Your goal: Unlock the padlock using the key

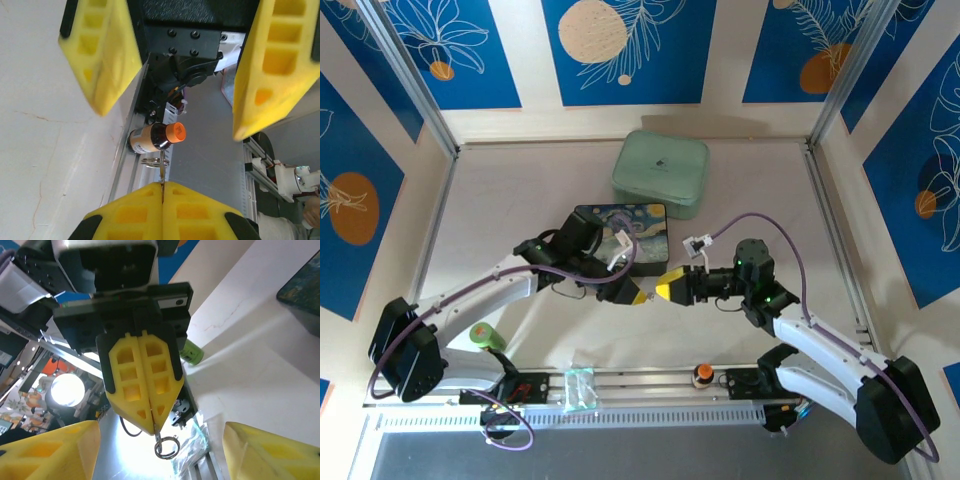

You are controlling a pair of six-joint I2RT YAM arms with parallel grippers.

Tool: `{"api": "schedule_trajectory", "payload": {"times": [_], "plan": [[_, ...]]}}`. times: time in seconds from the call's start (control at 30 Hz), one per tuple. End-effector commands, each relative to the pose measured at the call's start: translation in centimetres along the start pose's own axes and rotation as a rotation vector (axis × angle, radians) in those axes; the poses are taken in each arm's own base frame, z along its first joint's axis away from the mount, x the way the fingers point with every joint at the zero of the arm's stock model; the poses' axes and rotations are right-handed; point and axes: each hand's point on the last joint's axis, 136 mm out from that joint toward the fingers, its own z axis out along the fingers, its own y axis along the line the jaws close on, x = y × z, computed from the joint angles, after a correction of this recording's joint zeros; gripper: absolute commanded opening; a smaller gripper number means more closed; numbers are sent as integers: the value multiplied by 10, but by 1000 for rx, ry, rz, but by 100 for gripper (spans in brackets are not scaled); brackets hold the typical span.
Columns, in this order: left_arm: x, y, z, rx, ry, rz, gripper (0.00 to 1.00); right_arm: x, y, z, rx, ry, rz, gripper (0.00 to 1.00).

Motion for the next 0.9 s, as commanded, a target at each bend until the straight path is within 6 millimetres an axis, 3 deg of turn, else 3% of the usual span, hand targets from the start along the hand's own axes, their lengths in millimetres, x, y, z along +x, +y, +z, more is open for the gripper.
{"api": "schedule_trajectory", "payload": {"times": [0.0, 0.37, 0.63, 0.87], "plan": [[-15, -19, -9, 51, -40, 57, 0, 1, 8, 7, -24, -10, -25, 65], [-18, -23, -13, 48, -61, 85, 0, 4, 6, 13, -35, -10, -15, 37], [-17, -21, -12, 41, -63, 83, 0, 6, 7, 13, -43, -8, -17, 24], [-18, -20, -12, 38, -63, 85, 0, 10, 7, 11, -42, 2, -15, 6]]}}
